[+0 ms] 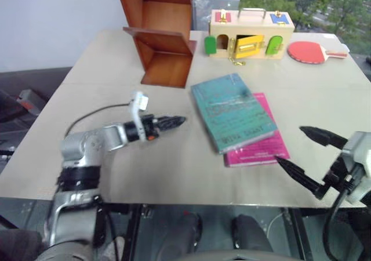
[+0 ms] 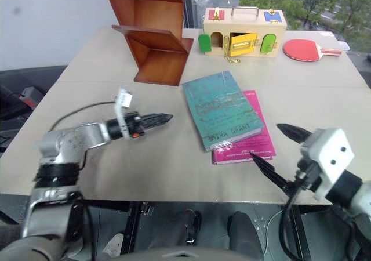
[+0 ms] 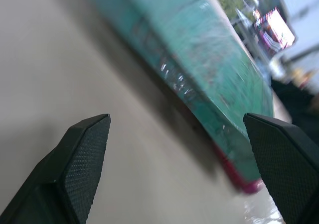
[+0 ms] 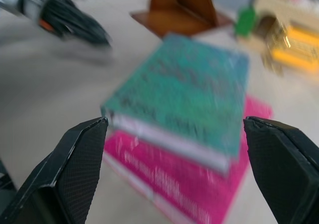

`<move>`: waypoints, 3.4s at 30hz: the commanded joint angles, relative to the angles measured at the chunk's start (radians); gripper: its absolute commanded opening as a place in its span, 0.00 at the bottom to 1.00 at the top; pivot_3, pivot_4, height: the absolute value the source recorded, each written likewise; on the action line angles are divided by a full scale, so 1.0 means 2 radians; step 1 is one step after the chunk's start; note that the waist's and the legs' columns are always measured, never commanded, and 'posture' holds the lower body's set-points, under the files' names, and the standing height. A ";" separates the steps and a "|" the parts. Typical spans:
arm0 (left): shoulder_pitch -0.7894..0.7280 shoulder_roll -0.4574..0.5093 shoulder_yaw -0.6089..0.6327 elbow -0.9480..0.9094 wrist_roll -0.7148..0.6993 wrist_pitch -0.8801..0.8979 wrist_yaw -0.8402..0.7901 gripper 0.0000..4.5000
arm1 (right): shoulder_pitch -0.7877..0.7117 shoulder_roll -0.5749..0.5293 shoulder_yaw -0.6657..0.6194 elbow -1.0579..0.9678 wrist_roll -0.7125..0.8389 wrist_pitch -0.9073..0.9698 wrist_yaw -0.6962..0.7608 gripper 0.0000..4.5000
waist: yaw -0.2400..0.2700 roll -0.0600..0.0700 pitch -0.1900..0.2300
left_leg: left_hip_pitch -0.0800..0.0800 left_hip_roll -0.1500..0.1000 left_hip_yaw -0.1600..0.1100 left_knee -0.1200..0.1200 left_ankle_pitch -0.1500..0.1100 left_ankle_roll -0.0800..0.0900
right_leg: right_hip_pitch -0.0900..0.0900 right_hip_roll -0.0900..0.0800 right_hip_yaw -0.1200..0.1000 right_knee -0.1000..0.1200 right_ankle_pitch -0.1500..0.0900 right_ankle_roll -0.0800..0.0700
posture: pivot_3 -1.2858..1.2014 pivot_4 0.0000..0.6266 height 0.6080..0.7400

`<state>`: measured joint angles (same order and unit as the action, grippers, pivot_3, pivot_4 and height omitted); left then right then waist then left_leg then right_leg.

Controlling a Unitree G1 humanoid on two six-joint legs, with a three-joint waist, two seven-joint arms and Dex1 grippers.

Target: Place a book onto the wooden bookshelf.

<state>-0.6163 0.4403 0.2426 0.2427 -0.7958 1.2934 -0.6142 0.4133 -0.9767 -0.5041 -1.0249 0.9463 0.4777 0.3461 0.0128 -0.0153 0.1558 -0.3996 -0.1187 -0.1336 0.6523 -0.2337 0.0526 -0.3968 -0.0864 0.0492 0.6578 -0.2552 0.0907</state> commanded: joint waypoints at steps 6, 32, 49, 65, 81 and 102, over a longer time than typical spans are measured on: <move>-0.088 -0.108 0.141 0.125 -0.022 0.038 0.142 1.00 | -0.076 -0.001 0.090 -0.011 0.013 -0.009 -0.047 0.99 | 0.003 -0.002 0.000 | 0.000 -0.001 0.000 0.000 0.000 -0.001 | 0.000 -0.001 0.000 0.000 0.000 0.000 | 0.52 0.24 1.00; -0.156 -0.129 0.115 0.261 -0.001 0.020 0.072 0.22 | -0.071 -0.034 0.094 -0.011 0.046 -0.034 -0.020 1.00 | 0.002 -0.003 0.000 | -0.001 -0.001 0.000 0.000 0.000 -0.001 | 0.000 -0.001 0.000 0.000 0.000 0.000 | 0.52 0.24 1.00; -0.133 -0.126 0.169 0.185 -0.045 0.093 0.093 0.00 | -0.093 -0.036 0.085 -0.011 0.068 -0.023 -0.026 1.00 | 0.001 -0.003 0.000 | -0.001 -0.001 0.000 0.000 0.000 -0.001 | 0.000 -0.001 0.000 0.000 0.000 0.000 | 0.52 0.24 1.00; -0.108 -0.157 0.187 0.119 -0.054 0.100 0.131 0.00 | -0.141 -0.023 0.082 -0.008 0.092 0.001 -0.028 1.00 | 0.002 -0.003 0.001 | -0.001 -0.001 0.000 0.000 0.000 -0.001 | 0.000 -0.002 0.000 0.000 0.000 0.000 | 0.52 0.24 1.00; -0.123 -0.143 0.123 0.072 -0.040 0.050 0.090 0.00 | -0.168 -0.006 0.072 0.001 0.089 0.019 -0.036 1.00 | 0.002 -0.004 0.001 | -0.001 -0.001 0.000 0.000 0.000 -0.001 | 0.000 -0.002 0.000 0.000 0.000 0.000 | 0.52 0.24 1.00; -0.320 0.085 -0.241 0.136 0.438 -0.790 -0.163 0.00 | -0.180 0.023 -0.133 0.068 0.126 -0.001 -0.058 1.00 | 0.002 -0.003 0.001 | -0.008 -0.001 0.001 0.000 0.001 -0.001 | -0.007 -0.003 0.001 -0.001 0.000 0.000 | 0.52 0.24 1.00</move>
<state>-1.1883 0.5894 -0.2297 0.4460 0.0230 -0.1997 -0.9446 0.0731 -0.9161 -0.6823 -0.8811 1.1546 0.5091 0.2218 0.0163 -0.0219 0.1575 -0.4163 -0.1204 -0.1324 0.6512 -0.2327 0.0514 -0.4119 -0.0914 0.0509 0.6550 -0.2548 0.0902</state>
